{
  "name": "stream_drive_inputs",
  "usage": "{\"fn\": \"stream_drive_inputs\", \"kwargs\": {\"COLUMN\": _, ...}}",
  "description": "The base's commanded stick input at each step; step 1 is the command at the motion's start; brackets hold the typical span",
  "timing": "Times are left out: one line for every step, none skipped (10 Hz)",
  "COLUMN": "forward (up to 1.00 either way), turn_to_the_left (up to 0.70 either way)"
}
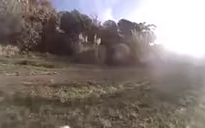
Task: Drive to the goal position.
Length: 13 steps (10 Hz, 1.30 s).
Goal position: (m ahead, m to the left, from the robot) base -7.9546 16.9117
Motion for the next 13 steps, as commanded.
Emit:
{"fn": "stream_drive_inputs", "kwargs": {"forward": 0.70, "turn_to_the_left": -0.14}}
{"fn": "stream_drive_inputs", "kwargs": {"forward": 0.70, "turn_to_the_left": -0.14}}
{"fn": "stream_drive_inputs", "kwargs": {"forward": 0.70, "turn_to_the_left": -0.14}}
{"fn": "stream_drive_inputs", "kwargs": {"forward": 0.70, "turn_to_the_left": -0.14}}
{"fn": "stream_drive_inputs", "kwargs": {"forward": 0.70, "turn_to_the_left": -0.14}}
{"fn": "stream_drive_inputs", "kwargs": {"forward": 0.70, "turn_to_the_left": -0.14}}
{"fn": "stream_drive_inputs", "kwargs": {"forward": 0.70, "turn_to_the_left": -0.14}}
{"fn": "stream_drive_inputs", "kwargs": {"forward": 0.70, "turn_to_the_left": -0.14}}
{"fn": "stream_drive_inputs", "kwargs": {"forward": 0.70, "turn_to_the_left": -0.14}}
{"fn": "stream_drive_inputs", "kwargs": {"forward": 0.64, "turn_to_the_left": -0.10}}
{"fn": "stream_drive_inputs", "kwargs": {"forward": 0.55, "turn_to_the_left": -0.04}}
{"fn": "stream_drive_inputs", "kwargs": {"forward": 0.04, "turn_to_the_left": 0.00}}
{"fn": "stream_drive_inputs", "kwargs": {"forward": 0.05, "turn_to_the_left": 0.00}}
